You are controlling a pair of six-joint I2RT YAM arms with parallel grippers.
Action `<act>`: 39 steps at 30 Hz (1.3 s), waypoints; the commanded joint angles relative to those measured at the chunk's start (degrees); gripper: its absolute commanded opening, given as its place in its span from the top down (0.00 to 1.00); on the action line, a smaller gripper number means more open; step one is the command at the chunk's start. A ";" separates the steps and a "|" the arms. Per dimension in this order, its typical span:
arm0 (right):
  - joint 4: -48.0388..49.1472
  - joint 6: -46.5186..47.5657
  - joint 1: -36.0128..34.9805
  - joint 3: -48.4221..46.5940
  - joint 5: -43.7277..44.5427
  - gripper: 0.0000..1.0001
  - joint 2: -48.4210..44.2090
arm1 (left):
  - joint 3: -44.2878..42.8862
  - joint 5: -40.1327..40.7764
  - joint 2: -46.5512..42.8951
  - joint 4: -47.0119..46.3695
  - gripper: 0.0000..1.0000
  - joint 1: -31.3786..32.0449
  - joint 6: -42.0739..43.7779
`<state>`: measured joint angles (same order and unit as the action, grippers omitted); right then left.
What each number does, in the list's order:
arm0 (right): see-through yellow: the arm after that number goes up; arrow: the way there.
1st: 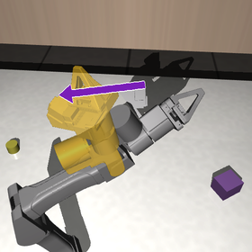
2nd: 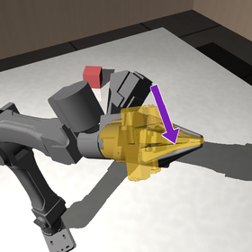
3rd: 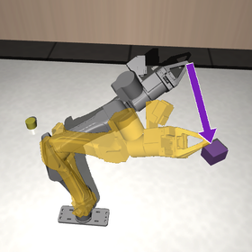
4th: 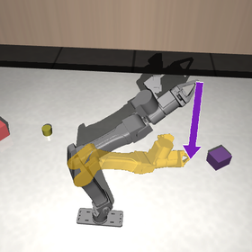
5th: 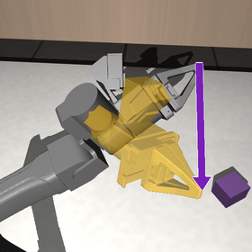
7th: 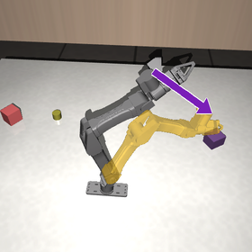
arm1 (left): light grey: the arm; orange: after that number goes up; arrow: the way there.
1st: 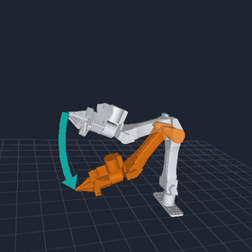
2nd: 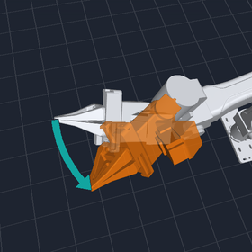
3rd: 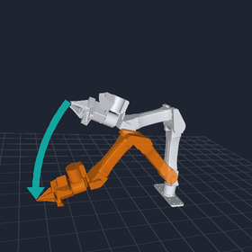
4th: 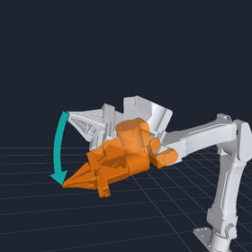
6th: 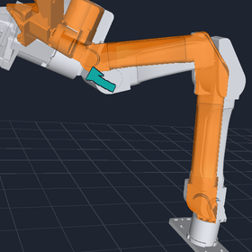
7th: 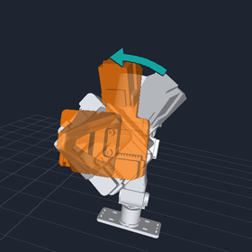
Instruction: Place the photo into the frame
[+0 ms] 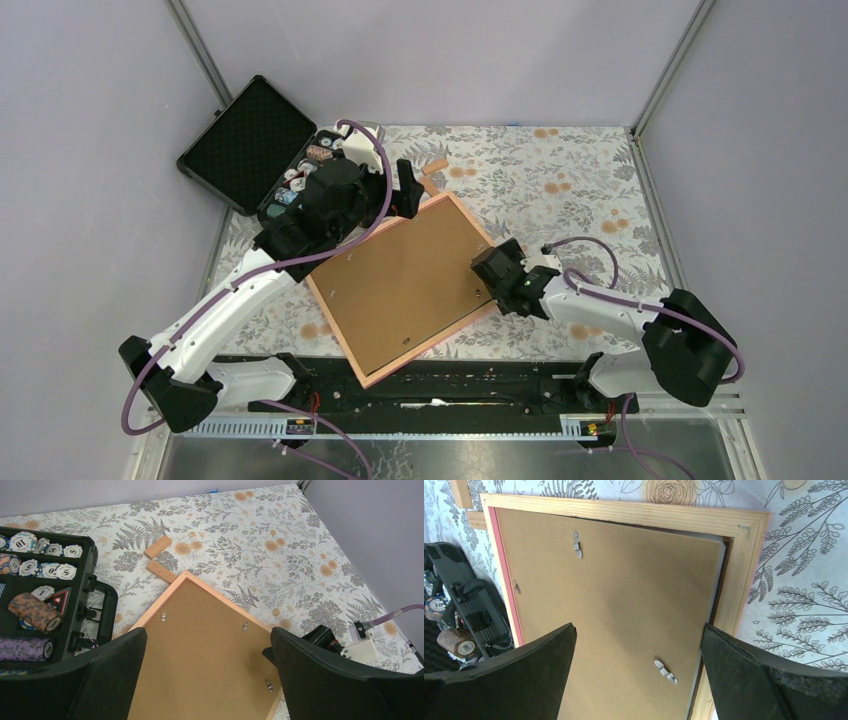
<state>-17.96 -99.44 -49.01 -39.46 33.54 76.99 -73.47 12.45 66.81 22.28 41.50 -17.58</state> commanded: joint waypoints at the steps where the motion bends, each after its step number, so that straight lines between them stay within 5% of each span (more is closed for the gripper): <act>1: -2.52 0.36 -0.31 -2.27 3.60 0.00 -2.57 | 0.07 -0.41 -1.59 -3.14 0.01 -0.30 -0.26; 10: -6.70 6.26 -0.30 -4.81 4.77 0.00 -5.28 | 0.00 -0.50 -1.42 -3.15 0.01 -0.28 -0.39; 18: -10.59 28.53 -0.36 -10.40 2.57 0.00 -4.59 | 0.13 -0.53 -1.91 -3.22 0.01 -0.28 -0.34; 23: -19.61 20.93 -0.38 -9.97 0.28 0.03 -3.84 | 0.11 -0.95 -2.21 -3.31 0.01 -0.27 -0.52; 29: -18.95 13.93 -0.34 -6.89 0.84 0.24 -1.86 | 0.49 -1.74 -2.43 -3.60 0.01 -0.28 -0.88; 39: -18.07 10.39 -0.34 -9.18 -4.29 0.43 8.41 | 0.17 -1.57 -2.36 -3.32 0.01 -0.28 -0.65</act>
<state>-34.87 -85.34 -49.01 -46.89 31.33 82.65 -73.45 11.16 65.98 22.15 41.50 -18.02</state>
